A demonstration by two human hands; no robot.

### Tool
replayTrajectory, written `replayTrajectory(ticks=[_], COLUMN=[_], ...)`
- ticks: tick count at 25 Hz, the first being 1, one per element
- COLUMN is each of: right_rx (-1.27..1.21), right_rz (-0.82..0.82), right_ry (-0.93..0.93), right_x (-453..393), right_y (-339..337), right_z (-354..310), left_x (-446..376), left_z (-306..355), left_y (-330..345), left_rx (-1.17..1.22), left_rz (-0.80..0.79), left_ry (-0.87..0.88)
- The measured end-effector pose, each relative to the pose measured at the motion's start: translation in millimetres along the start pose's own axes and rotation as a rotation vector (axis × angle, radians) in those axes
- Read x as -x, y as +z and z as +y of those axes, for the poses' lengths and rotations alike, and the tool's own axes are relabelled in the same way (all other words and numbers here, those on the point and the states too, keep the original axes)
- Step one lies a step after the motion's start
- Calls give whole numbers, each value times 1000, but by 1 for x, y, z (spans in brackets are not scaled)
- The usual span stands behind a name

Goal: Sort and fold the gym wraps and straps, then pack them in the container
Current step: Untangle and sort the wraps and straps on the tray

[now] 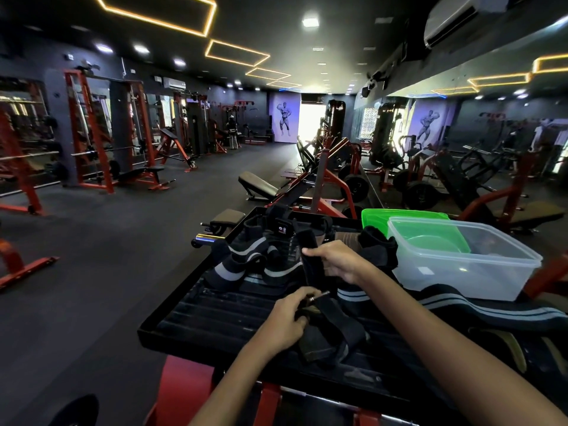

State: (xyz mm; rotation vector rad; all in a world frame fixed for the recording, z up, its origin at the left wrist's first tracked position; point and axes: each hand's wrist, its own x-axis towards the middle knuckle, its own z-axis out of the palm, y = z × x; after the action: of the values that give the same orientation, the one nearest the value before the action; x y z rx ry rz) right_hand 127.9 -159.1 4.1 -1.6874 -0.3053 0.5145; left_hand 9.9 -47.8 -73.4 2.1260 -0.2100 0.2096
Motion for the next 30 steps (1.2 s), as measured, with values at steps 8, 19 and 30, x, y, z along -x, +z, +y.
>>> replayTrajectory(ticks=[8,19,30], right_rx=[306,460,101], right_rz=[-65,28,69], right_ry=[-42,133,142], right_x=[9,86,85], right_y=[-12,-34,-34], right_z=[-6,78,88], left_x=[1,-2,20], left_z=[-3,-2,23], left_y=[4,3,11], left_rx=[-68,-51,-498], left_rz=[39,25,-95], left_ry=[11,-82,-42])
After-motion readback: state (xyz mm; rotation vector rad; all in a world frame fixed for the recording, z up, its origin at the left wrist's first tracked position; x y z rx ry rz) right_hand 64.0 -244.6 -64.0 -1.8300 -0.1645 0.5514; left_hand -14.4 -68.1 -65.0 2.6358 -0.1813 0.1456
